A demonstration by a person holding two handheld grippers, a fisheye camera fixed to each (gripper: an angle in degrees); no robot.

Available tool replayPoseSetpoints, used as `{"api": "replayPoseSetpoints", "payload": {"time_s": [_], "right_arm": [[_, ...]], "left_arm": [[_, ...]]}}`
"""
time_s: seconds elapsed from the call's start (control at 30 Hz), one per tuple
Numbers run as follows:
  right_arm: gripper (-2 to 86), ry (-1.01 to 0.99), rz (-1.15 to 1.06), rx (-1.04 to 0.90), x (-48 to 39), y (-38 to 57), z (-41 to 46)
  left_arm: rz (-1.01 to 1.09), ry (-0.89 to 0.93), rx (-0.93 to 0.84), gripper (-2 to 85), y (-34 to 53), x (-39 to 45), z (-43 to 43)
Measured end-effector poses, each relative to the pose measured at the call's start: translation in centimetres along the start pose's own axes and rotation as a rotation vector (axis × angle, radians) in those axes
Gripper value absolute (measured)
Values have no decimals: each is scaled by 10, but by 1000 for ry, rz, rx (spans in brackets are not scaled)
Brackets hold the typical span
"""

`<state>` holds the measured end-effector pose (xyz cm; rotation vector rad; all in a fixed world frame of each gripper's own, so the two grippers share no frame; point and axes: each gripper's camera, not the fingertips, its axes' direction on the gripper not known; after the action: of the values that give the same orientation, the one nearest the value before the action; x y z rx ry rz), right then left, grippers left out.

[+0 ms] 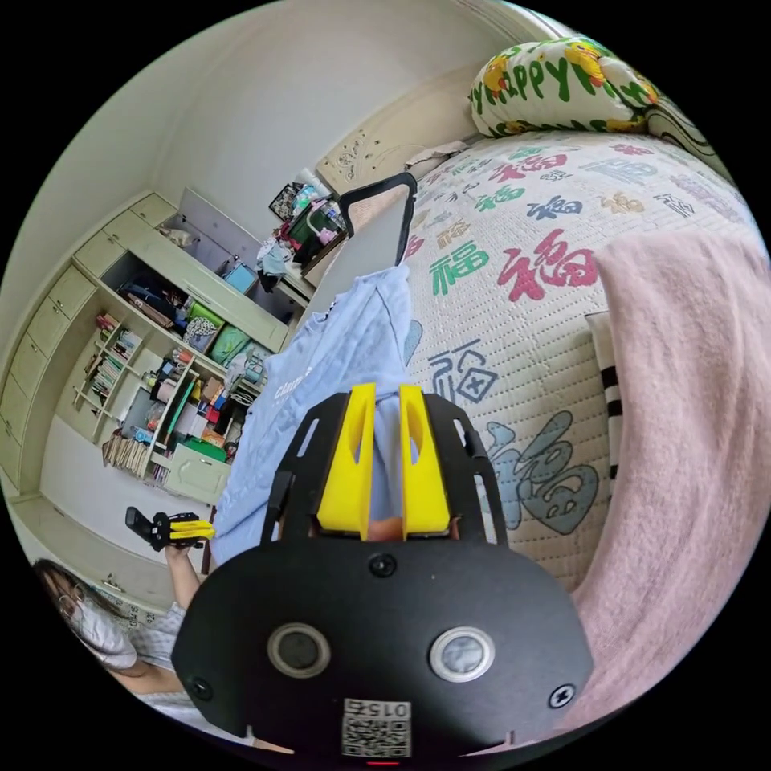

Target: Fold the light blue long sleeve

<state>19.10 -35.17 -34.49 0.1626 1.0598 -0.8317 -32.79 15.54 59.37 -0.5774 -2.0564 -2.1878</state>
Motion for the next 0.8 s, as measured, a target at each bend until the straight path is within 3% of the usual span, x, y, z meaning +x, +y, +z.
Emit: {"api": "replayPoseSetpoints", "payload": {"time_s": [0.33,0.63,0.8], "right_arm": [[110,160,-181,-131,-10,-10,20],[71,237,-229,25,-31,-19,19],[63,355,-255,-73,-30,-19,37]], "left_arm": [[-80,36,47,9,13,-22,-5],[-81,-58,-15,7,14,-17,-9],[-88,-75,-8,7,18,-23,-9]]}}
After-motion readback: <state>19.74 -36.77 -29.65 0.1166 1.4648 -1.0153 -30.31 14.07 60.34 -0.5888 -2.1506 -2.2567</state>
